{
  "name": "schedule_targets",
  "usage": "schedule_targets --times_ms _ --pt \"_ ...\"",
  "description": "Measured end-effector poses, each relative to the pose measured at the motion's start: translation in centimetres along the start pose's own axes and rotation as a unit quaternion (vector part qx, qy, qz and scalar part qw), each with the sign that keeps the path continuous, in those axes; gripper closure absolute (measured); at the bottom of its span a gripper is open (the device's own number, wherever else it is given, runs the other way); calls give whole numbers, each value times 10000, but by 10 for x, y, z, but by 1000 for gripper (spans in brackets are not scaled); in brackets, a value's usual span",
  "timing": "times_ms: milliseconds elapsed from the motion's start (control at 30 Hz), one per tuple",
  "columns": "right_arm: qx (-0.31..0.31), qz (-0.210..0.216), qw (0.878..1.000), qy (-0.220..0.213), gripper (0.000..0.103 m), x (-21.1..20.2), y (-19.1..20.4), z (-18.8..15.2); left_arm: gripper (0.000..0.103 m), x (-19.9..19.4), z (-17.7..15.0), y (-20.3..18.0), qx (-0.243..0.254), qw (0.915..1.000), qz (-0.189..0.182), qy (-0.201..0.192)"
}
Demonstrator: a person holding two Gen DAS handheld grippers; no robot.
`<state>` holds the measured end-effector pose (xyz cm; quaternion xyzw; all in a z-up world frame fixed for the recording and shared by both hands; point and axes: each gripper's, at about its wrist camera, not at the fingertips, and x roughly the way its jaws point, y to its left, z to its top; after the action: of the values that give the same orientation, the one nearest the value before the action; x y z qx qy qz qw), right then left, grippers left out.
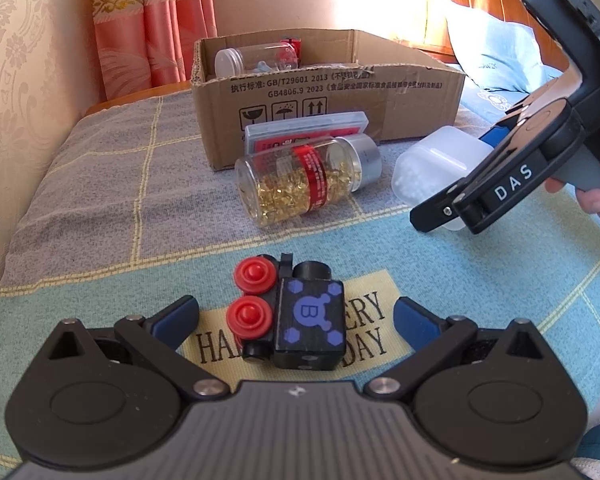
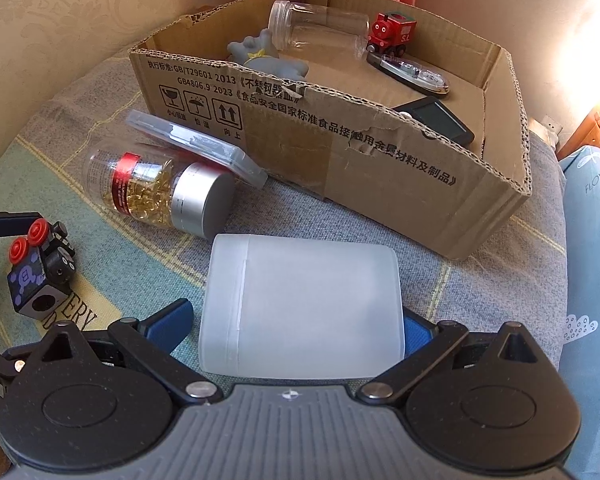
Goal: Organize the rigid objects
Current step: 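Close the left tool on the red-wheeled block while the right tool grasps the white bottle, then carry the block and white bottle into the box and release both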
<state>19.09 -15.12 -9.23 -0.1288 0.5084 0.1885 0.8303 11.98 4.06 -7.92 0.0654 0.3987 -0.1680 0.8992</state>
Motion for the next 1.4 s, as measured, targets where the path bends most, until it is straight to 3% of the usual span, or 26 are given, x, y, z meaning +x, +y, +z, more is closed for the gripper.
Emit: schedule_targets --times_ms 167,533,600,767,833,967,1067,1400 --pt "103 -126 9998 64 0 -6 1 7 1 0 0 0 -45 10000 55 -4" --pt "152 -362 9991 185 15 -9 3 10 5 -20 8 1 62 9999 -33 -140" --pt "156 -363 9991 167 15 -10 3 10 15 -21 10 0 128 9998 -43 -143" --pt "134 -380 9991 144 16 -11 4 10 28 -17 10 4 33 10000 -80 -14" --pt "128 -384 9991 135 16 -11 5 10 38 -16 9 6 -11 10000 -95 6" --pt "114 -376 9991 127 16 -12 5 10 43 -14 8 7 3 9999 -113 63" --pt "128 -373 9991 132 16 -12 4 10 54 -14 8 7 4 9999 -154 51" --pt "22 -282 9996 77 16 -24 9 9 54 -21 13 6 128 9997 -222 31"
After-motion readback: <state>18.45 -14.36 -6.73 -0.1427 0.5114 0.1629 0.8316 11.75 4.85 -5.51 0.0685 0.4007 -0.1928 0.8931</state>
